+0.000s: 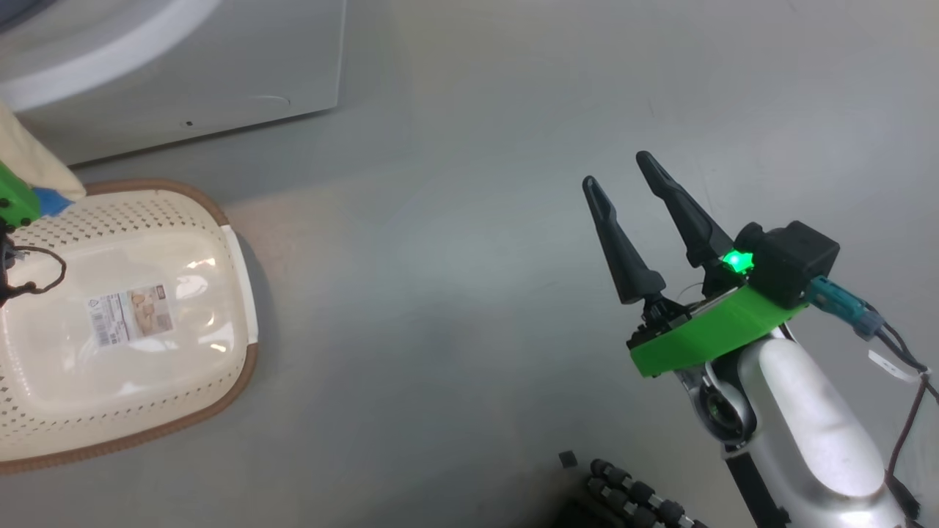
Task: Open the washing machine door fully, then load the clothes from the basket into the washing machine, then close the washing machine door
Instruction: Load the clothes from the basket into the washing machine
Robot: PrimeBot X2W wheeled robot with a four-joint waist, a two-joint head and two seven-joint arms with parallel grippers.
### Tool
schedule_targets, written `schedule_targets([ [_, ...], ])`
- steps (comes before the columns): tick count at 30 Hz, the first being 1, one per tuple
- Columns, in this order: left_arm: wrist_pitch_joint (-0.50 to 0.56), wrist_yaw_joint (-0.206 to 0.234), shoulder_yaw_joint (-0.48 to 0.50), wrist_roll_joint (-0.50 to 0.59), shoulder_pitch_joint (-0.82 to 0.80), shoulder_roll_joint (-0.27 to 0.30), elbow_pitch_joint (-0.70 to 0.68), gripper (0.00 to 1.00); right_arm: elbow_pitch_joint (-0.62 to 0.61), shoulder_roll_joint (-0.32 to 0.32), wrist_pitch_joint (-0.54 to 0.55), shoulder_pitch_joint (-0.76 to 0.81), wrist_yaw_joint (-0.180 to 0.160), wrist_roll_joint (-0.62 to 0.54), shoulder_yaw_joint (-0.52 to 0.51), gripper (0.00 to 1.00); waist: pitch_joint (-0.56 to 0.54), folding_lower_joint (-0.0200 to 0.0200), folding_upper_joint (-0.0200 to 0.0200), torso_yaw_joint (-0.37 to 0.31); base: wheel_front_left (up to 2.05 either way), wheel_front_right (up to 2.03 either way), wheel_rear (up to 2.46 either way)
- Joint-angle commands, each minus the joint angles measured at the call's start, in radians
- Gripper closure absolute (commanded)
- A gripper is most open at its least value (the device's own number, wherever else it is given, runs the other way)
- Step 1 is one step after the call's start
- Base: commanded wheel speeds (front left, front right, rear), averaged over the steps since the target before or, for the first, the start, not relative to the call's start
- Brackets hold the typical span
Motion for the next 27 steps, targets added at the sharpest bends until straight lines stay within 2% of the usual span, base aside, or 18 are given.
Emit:
schedule_targets([
  [1, 0.016, -0.008, 0.011, 0.014, -0.033, 0.043, -0.013, 1.00, -0.030, -0.005, -0.009, 0.006, -0.003, 0.003, 0.004, 0.00, -0.003, 0.0000, 0.0000, 0.009, 0.00, 0.00, 0.00],
  [8, 0.133, -0.030, -0.034, 0.019, -0.070, 0.058, -0.061, 1.00, -0.021, -0.005, -0.009, 0.011, -0.003, -0.020, -0.020, 0.00, -0.022, 0.0000, 0.0000, 0.051, 0.00, 0.00, 0.00],
  [16, 0.295, -0.031, -0.031, -0.024, -0.059, 0.130, -0.255, 1.00, -0.022, -0.005, -0.009, 0.017, -0.003, -0.018, -0.035, 0.00, -0.041, 0.0000, 0.0000, 0.088, 0.00, 0.00, 0.00],
  [23, 0.412, 0.033, 0.013, -0.056, -0.042, 0.231, -0.545, 1.00, -0.039, -0.005, -0.009, 0.028, -0.003, -0.017, -0.038, 0.00, -0.046, 0.0000, 0.0000, 0.092, 0.00, 0.00, 0.00],
  [27, 0.461, 0.079, 0.050, -0.073, -0.052, 0.283, -0.641, 1.00, -0.042, -0.005, -0.009, 0.026, -0.003, -0.009, -0.025, 0.00, -0.039, 0.0000, 0.0000, 0.073, 0.00, 0.00, 0.00],
])
